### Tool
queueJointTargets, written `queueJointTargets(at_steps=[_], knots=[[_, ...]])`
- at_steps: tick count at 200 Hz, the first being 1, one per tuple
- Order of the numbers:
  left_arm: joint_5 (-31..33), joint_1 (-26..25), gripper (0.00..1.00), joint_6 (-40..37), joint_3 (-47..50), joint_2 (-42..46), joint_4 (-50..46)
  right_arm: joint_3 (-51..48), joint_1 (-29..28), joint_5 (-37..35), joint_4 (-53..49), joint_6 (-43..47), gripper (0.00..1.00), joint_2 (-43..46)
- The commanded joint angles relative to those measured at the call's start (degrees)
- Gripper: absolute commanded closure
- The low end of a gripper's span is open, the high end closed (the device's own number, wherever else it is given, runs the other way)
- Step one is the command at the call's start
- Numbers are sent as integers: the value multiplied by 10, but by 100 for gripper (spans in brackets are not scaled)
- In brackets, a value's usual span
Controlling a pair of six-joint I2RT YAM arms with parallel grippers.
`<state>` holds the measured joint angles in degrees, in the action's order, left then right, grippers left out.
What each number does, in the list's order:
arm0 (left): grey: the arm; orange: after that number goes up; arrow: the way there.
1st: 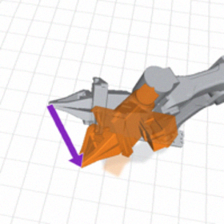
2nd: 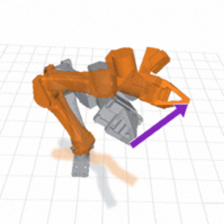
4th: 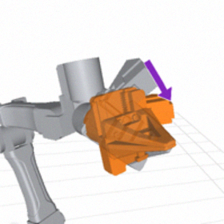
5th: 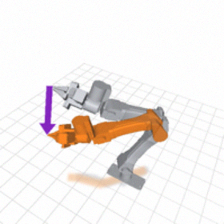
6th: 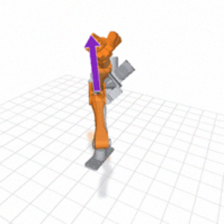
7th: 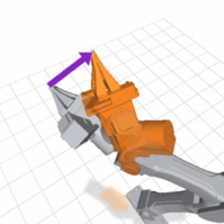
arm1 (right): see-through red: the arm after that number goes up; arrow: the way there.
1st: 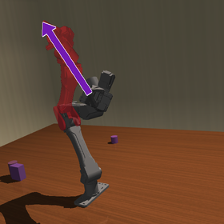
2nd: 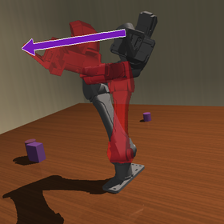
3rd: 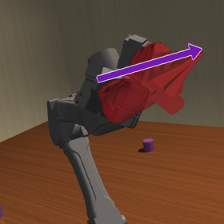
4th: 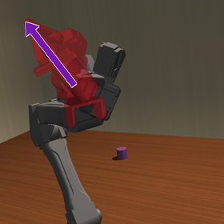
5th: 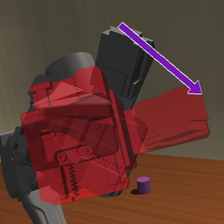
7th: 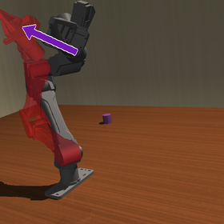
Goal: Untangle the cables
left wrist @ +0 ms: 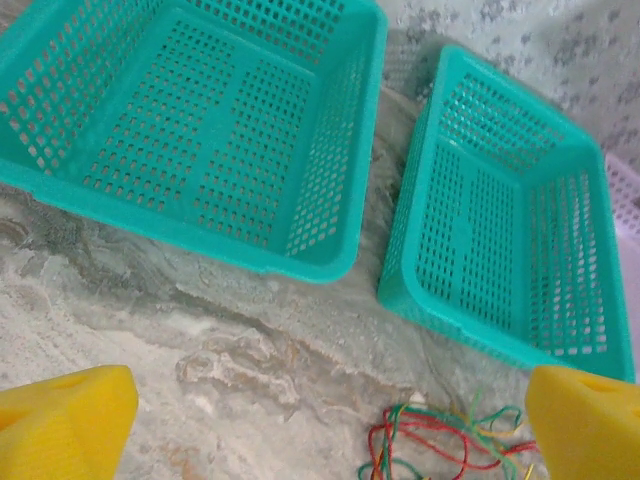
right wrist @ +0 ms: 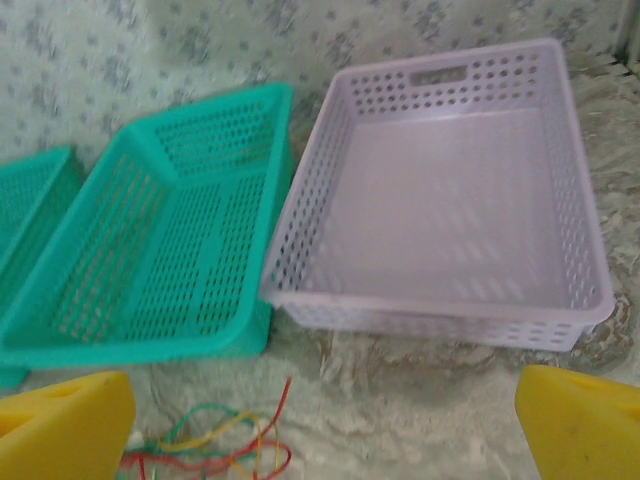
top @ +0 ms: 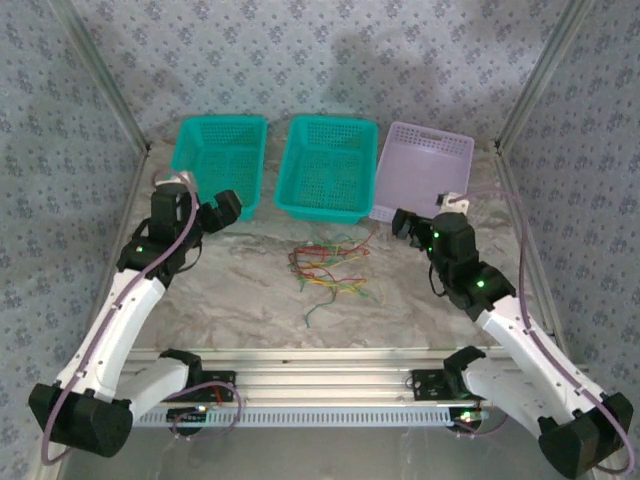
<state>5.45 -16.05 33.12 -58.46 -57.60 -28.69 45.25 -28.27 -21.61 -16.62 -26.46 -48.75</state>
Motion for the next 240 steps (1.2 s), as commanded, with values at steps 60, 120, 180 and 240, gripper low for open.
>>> queueJointTargets(at_steps=[60, 120, 180, 240], knots=[[21, -56, 0, -35, -42, -25, -122, -10, -120, -85, -124, -33, 0, -13], [12, -97, 0, -38, -32, -36, -134, 9, -147, -66, -160, -57, 4, -84], [5, -172, 0, -13, -15, -76, -106, -5, -152, 23, -129, -81, 13, -139], [-19, -251, 0, 17, -13, -154, -54, -21, -119, 146, -130, -128, 19, -180]])
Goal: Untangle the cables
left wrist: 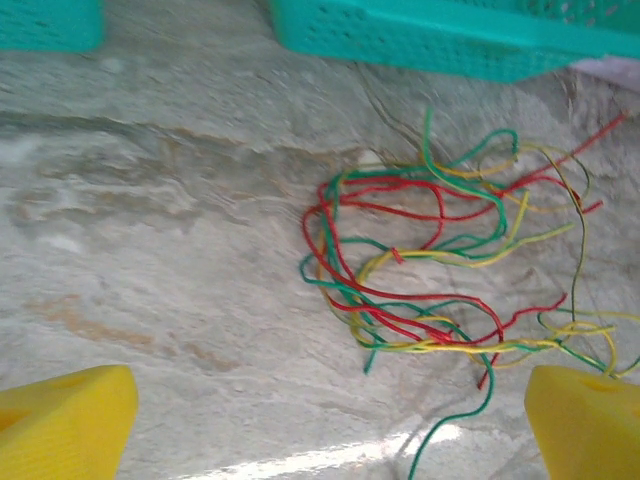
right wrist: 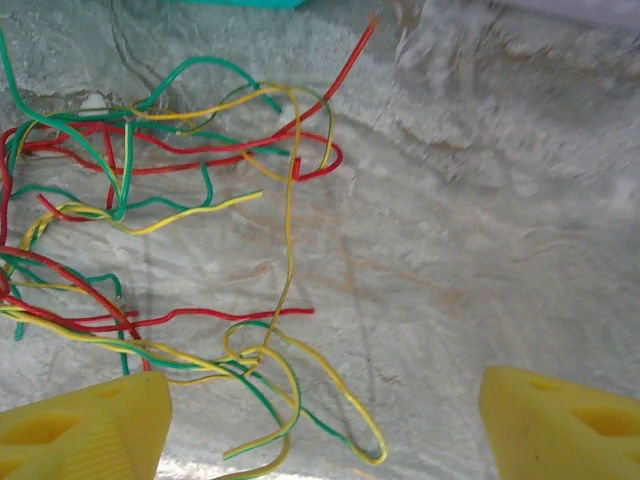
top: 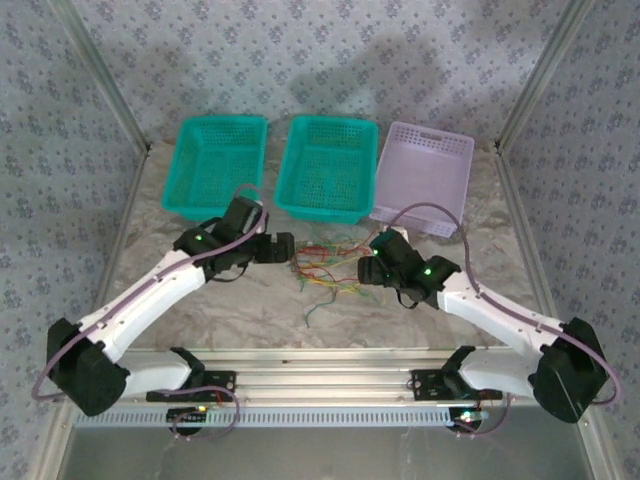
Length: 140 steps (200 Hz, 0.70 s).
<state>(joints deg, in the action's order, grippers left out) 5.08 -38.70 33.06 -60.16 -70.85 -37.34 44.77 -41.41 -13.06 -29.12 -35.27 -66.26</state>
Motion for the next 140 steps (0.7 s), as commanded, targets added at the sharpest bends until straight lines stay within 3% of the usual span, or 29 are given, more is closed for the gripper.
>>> queueJointTargets(at_steps=[1, 58, 101, 140], knots=[[-16, -26, 0, 18, 4, -22, 33, -17, 13, 61, -5, -40, 19, -4], [-78, -42, 0, 45, -3, -99, 70, -62, 25, 106, 14, -76, 22, -19], [-78, -64, 0, 51, -31, -161, 65, -90, 28, 96, 42, -82, 26, -18], [-81, -76, 1, 61, -54, -217, 57, -93, 32, 98, 72, -76, 37, -38]])
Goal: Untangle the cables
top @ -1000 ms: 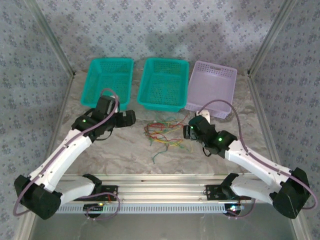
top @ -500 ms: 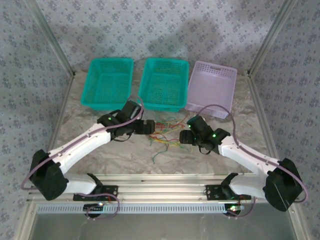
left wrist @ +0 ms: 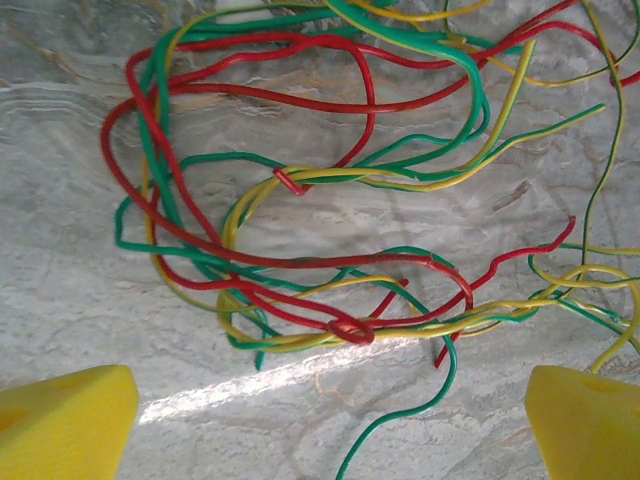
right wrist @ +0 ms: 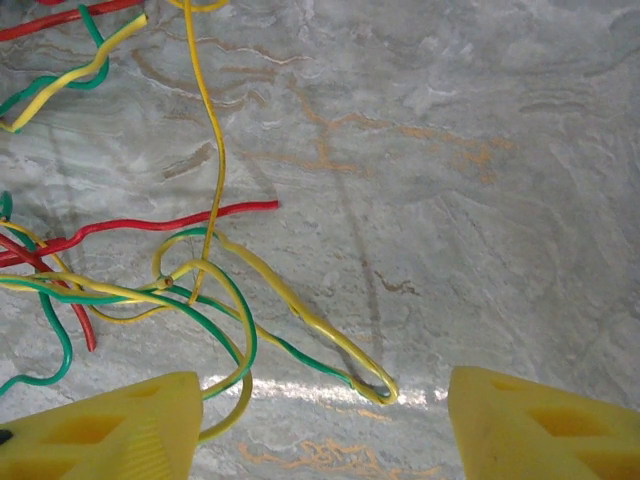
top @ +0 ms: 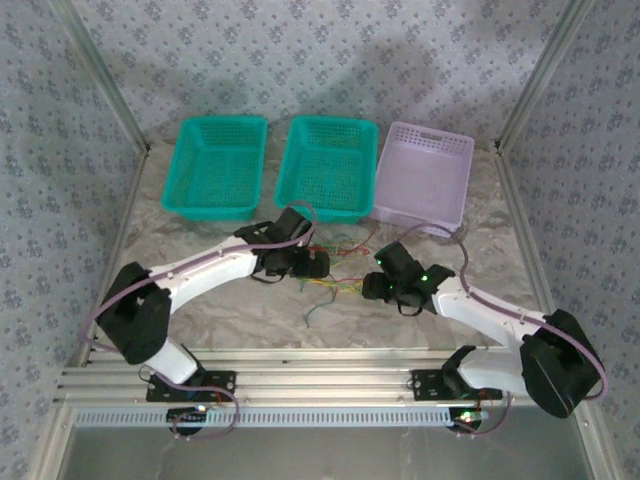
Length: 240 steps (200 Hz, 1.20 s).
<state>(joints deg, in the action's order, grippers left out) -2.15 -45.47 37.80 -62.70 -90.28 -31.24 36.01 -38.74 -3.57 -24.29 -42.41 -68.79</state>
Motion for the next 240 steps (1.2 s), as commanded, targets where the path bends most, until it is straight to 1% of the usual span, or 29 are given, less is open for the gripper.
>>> queueJointTargets(at_steps=[1, 6, 23, 56, 72, 116, 122, 134, 155, 210, 240], knots=[[-9, -8, 1, 14, -29, -24, -4, -5, 5, 3, 24, -4, 38, -13], [-9, -10, 1, 16, -31, -29, -3, -4, 6, 2, 27, -3, 39, -17], [-7, -14, 2, 17, -41, -43, -4, -3, 10, 3, 35, 1, 49, -28], [11, -17, 2, 17, -55, -61, -15, 0, 25, 7, 52, 10, 55, -49], [21, -18, 2, 16, -63, -75, -27, 3, 29, 10, 55, 15, 65, -56], [50, -27, 3, 16, -84, -118, -46, 9, 38, 15, 58, 25, 84, -68], [53, -28, 3, 16, -86, -125, -49, 10, 39, 15, 54, 24, 85, -67], [58, -28, 3, 16, -89, -136, -53, 11, 41, 14, 50, 26, 92, -60], [62, -28, 3, 16, -96, -153, -60, 14, 44, 6, 35, 27, 100, -39], [54, -28, 3, 23, -86, -177, -51, 35, 53, -21, -42, 31, 100, 45], [49, -28, 3, 27, -78, -182, -45, 51, 71, -35, -81, 41, 100, 97]])
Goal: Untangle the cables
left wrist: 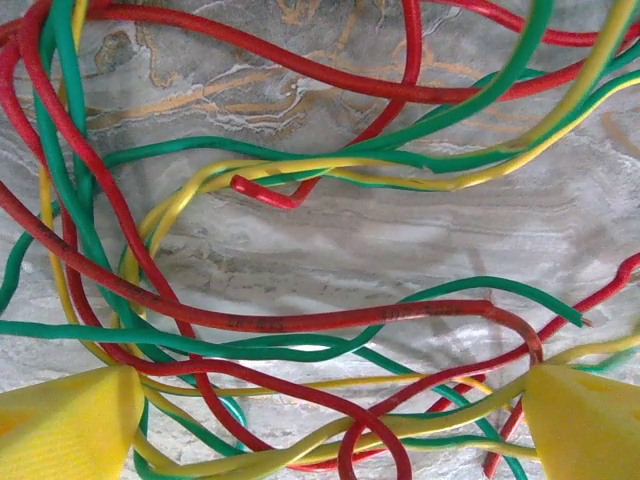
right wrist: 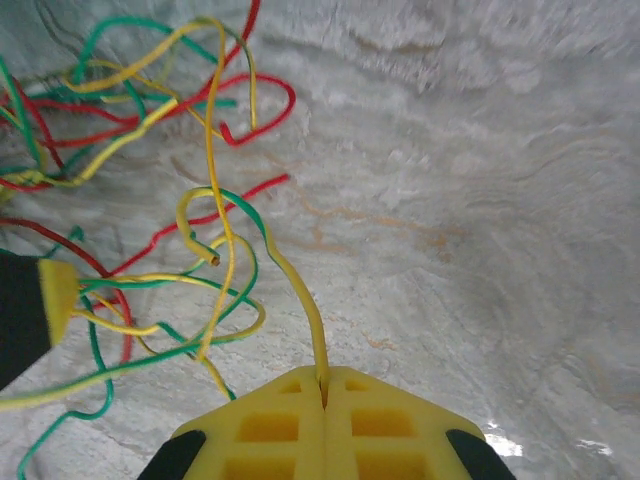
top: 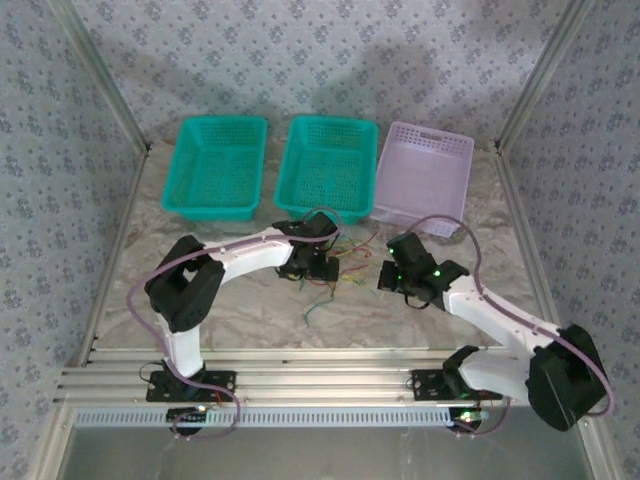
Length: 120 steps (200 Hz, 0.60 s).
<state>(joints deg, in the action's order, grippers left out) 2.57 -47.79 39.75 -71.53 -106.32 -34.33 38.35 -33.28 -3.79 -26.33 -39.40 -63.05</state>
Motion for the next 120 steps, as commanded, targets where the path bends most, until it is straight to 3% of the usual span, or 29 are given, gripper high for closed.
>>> queueJointTargets(at_steps=[1, 77, 120], knots=[[2, -4, 3, 8, 10, -22, -14, 28, 17, -32, -62, 11, 100, 41], [3, -5, 3, 9, 33, -22, -4, 104, 97, -46, -169, 68, 100, 120], [0, -5, 3, 10, 40, -25, 2, 137, 111, 3, -171, 74, 100, 128]])
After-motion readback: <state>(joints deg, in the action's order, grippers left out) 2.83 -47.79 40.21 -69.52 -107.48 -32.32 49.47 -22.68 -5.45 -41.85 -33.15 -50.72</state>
